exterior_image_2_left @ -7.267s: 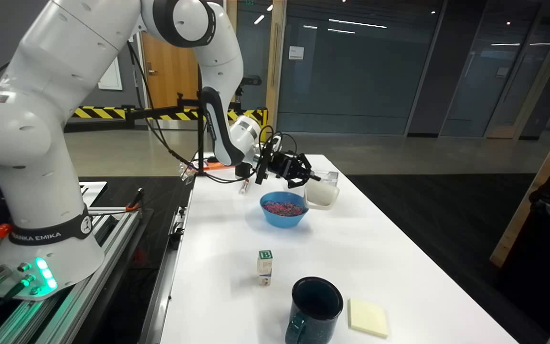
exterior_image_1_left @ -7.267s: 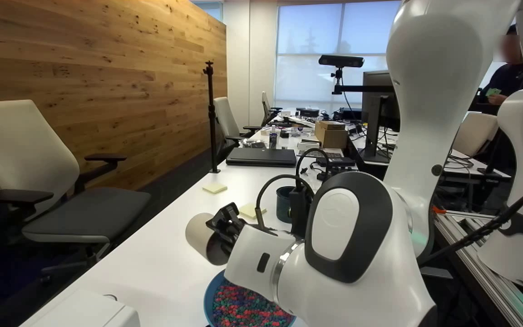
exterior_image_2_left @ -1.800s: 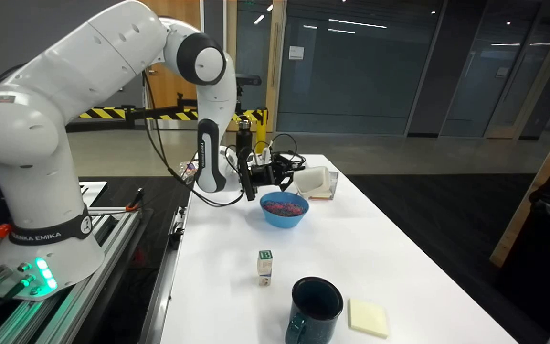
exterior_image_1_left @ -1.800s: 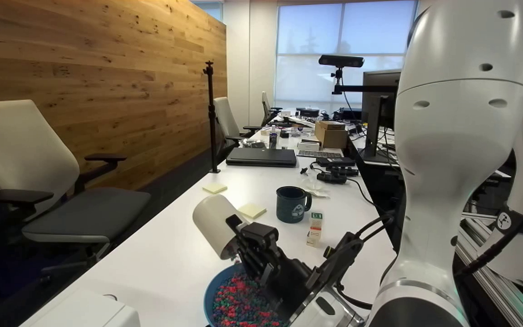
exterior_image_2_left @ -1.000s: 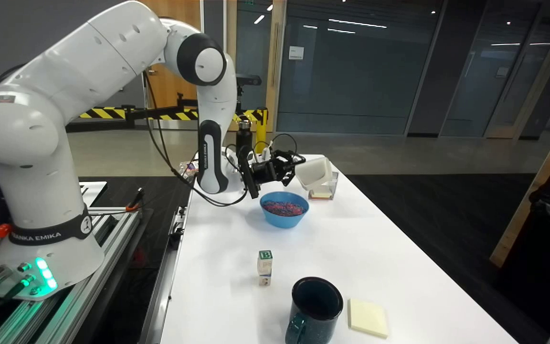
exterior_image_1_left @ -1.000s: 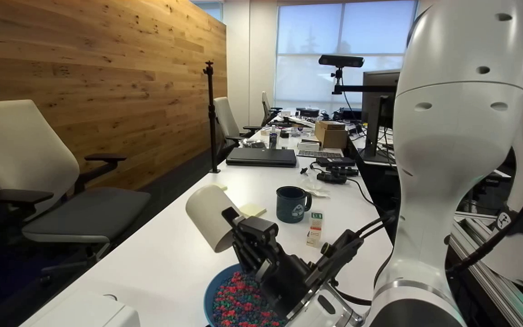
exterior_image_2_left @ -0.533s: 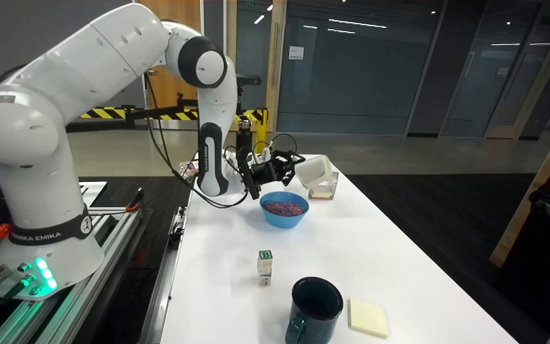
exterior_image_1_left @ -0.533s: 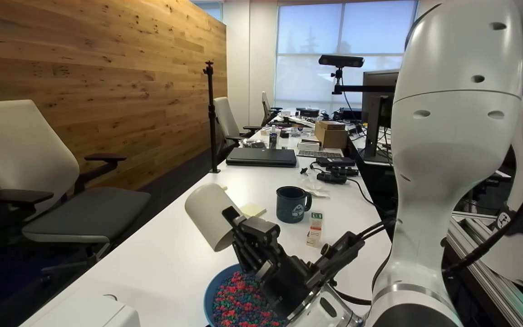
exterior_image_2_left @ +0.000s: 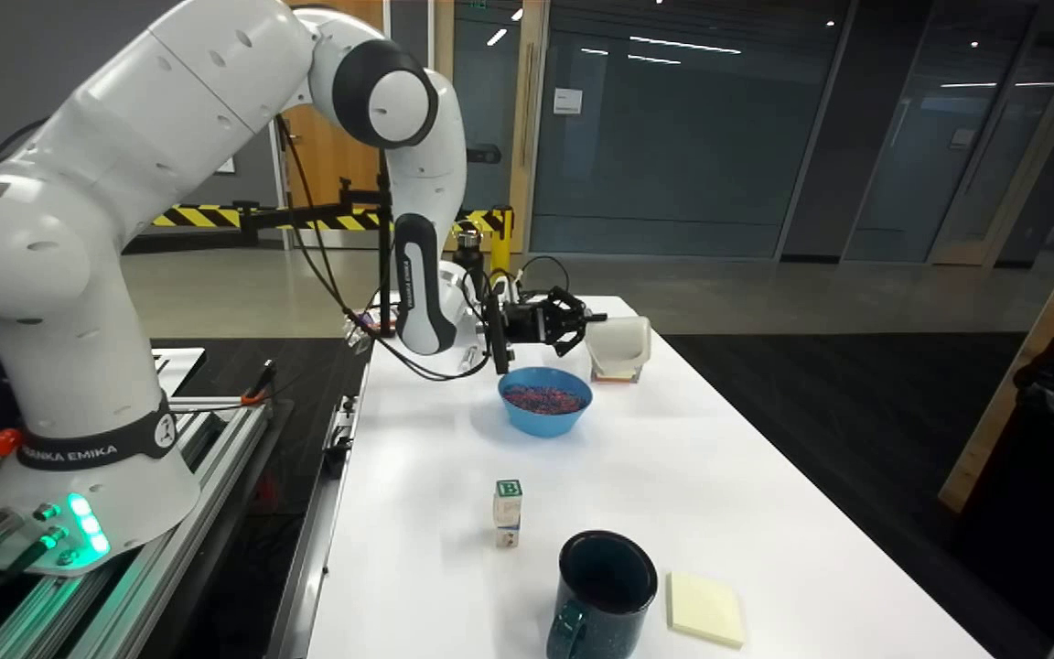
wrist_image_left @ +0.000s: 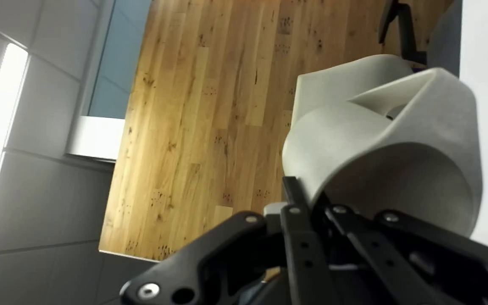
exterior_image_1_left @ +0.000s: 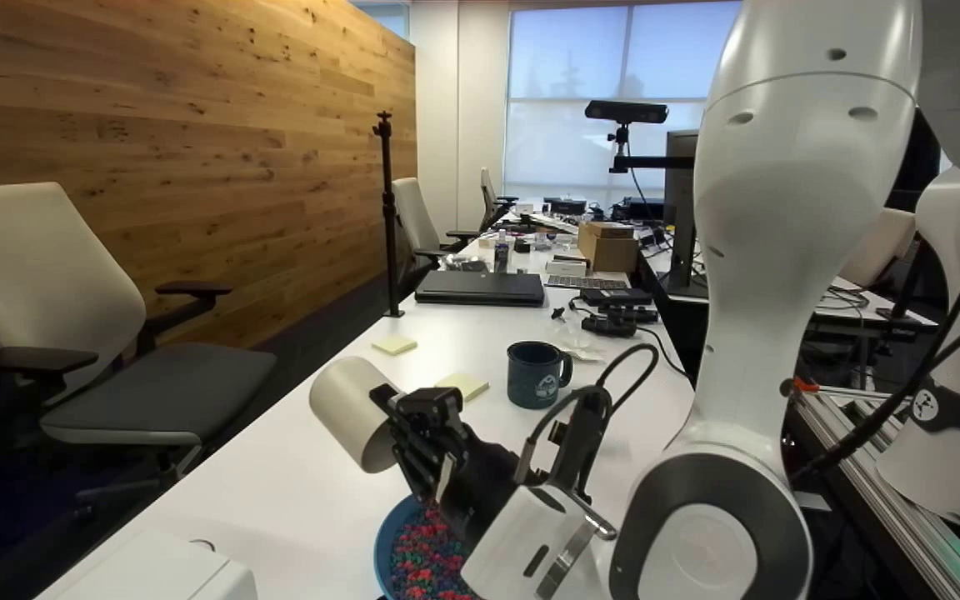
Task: Pour the contents of the white cu into the blue bowl
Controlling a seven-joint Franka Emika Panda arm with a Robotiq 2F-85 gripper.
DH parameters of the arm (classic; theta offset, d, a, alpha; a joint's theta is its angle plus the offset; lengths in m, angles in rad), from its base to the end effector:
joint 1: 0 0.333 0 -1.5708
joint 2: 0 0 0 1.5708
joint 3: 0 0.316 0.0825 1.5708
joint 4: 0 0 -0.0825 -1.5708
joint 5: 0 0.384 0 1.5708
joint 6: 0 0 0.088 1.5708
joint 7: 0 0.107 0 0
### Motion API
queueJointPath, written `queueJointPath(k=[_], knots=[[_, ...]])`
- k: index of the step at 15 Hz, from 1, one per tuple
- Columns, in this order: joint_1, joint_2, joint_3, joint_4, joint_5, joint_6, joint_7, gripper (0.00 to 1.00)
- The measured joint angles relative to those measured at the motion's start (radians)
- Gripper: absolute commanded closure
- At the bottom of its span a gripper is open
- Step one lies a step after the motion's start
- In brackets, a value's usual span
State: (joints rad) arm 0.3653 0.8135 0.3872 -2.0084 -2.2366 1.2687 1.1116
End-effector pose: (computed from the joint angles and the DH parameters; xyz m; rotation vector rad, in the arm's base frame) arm 0.4971 0.3109 0.1286 1.1631 0.7237 0.9568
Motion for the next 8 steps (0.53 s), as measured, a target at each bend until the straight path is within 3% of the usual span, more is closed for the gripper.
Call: queueJointPath(k=[3, 8], knots=[[-0.050, -0.056, 0.015, 0.000, 0.027, 0.132, -0.001, 0.99], [-0.075, -0.108, 0.015, 0.000, 0.085, 0.265, -0.002, 0.99]])
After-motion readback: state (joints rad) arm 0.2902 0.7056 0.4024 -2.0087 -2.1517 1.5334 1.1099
